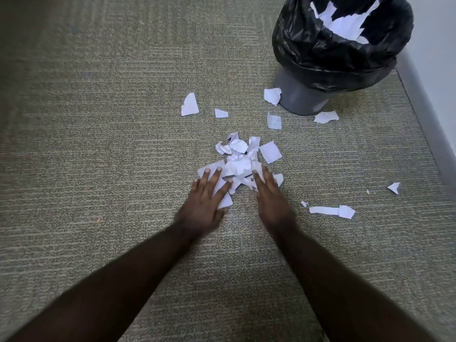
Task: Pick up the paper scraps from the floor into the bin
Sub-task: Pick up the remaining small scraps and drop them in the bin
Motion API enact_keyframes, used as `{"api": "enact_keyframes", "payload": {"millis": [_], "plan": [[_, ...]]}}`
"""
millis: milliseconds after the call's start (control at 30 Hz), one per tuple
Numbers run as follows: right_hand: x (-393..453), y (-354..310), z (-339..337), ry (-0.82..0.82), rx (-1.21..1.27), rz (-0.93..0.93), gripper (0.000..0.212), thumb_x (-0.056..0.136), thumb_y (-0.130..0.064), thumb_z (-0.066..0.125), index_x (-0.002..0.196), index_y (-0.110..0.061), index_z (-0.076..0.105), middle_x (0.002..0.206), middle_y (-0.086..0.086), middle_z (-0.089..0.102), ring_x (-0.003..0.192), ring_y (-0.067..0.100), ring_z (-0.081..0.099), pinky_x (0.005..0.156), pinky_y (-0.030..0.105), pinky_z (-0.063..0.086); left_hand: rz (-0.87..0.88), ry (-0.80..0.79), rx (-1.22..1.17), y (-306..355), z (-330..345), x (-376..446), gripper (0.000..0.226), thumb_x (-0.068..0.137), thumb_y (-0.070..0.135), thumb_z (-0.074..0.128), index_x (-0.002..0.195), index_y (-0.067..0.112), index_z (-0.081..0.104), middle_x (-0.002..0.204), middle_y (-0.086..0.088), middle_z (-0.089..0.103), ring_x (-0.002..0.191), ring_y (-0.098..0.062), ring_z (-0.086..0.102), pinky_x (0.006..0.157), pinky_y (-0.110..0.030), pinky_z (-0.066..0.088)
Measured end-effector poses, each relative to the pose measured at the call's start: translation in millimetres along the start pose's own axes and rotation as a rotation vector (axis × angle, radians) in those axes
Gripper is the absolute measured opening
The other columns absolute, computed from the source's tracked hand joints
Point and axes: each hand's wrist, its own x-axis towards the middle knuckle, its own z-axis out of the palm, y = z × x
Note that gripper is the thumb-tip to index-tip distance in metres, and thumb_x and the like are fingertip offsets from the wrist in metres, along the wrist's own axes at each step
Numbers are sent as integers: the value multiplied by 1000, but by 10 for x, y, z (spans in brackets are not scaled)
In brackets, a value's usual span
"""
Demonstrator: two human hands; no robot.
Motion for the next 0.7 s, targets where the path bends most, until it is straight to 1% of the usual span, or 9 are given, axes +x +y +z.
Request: {"api": "enact_keyframes", "payload": {"millis": [33, 100, 167, 200, 267, 400, 533, 633, 700], "plan": [[69, -8, -32, 8, 39, 57, 77, 94, 3, 51, 156, -23, 15, 164, -2, -8, 152, 23, 2, 115, 41, 35, -40, 3, -29, -14, -27, 81, 73, 96, 50, 40, 156, 26, 6, 165, -14, -2, 152, -38, -1, 118, -60, 21], [201, -6, -87, 26, 56, 187, 79, 95, -19, 59, 157, -24, 11, 165, 5, -9, 151, 29, -3, 120, 48, 21, -147, 13, -89, -47, -79, 228, 82, 94, 56, 43, 156, 27, 0, 165, -10, -10, 152, -36, -6, 121, -55, 13], [310, 31, -124, 51, -11, 323, 96, 86, -45, 67, 157, -22, 7, 164, 12, -6, 150, 36, -2, 119, 54, 10, -244, 37, -127, -79, -119, 339, 93, 88, 62, 49, 156, 25, -2, 165, -9, -11, 152, -35, -6, 121, -53, 9], [358, 65, -129, 51, -23, 372, 104, 81, -54, 68, 157, -22, 5, 164, 13, -5, 150, 36, -3, 119, 56, 8, -280, 49, -141, -92, -136, 379, 98, 85, 65, 51, 156, 23, -1, 165, -10, -9, 152, -36, -5, 121, -53, 9], [444, 122, -142, 36, -2, 407, 116, 73, -64, 71, 157, -22, 1, 164, 13, -6, 151, 35, -4, 120, 58, 8, -335, 60, -156, -108, -149, 451, 105, 81, 70, 53, 156, 21, 0, 165, -12, -6, 152, -37, -3, 121, -54, 7], [621, 198, -170, 9, 52, 359, 130, 61, -72, 73, 156, -23, -1, 164, 12, -4, 151, 30, -5, 120, 53, 5, -359, 74, -214, -112, -148, 605, 109, 78, 71, 56, 156, 19, 0, 165, -12, -6, 152, -34, -4, 123, -53, 5], [745, 227, -168, -23, 65, 268, 123, 68, -64, 74, 156, -17, 1, 164, 13, -1, 151, 29, -2, 122, 52, 7, -311, 94, -257, -114, -167, 778, 108, 77, 64, 62, 156, 18, 6, 165, -11, 1, 152, -29, 2, 123, -51, 8], [776, 214, -150, -38, 106, 225, 119, 72, -60, 74, 156, -13, 4, 164, 13, 3, 152, 28, 1, 121, 50, 7, -264, 93, -259, -107, -163, 885, 104, 75, 68, 52, 156, 15, 14, 164, -13, 9, 151, -33, 10, 121, -54, 13], [772, 206, -130, -24, 158, 213, 116, 73, -60, 73, 156, -13, 7, 164, 12, 6, 152, 28, 1, 122, 51, 7, -233, 75, -258, -84, -127, 930, 101, 77, 71, 43, 155, 14, 14, 164, -13, 10, 151, -33, 10, 121, -54, 13]]}}
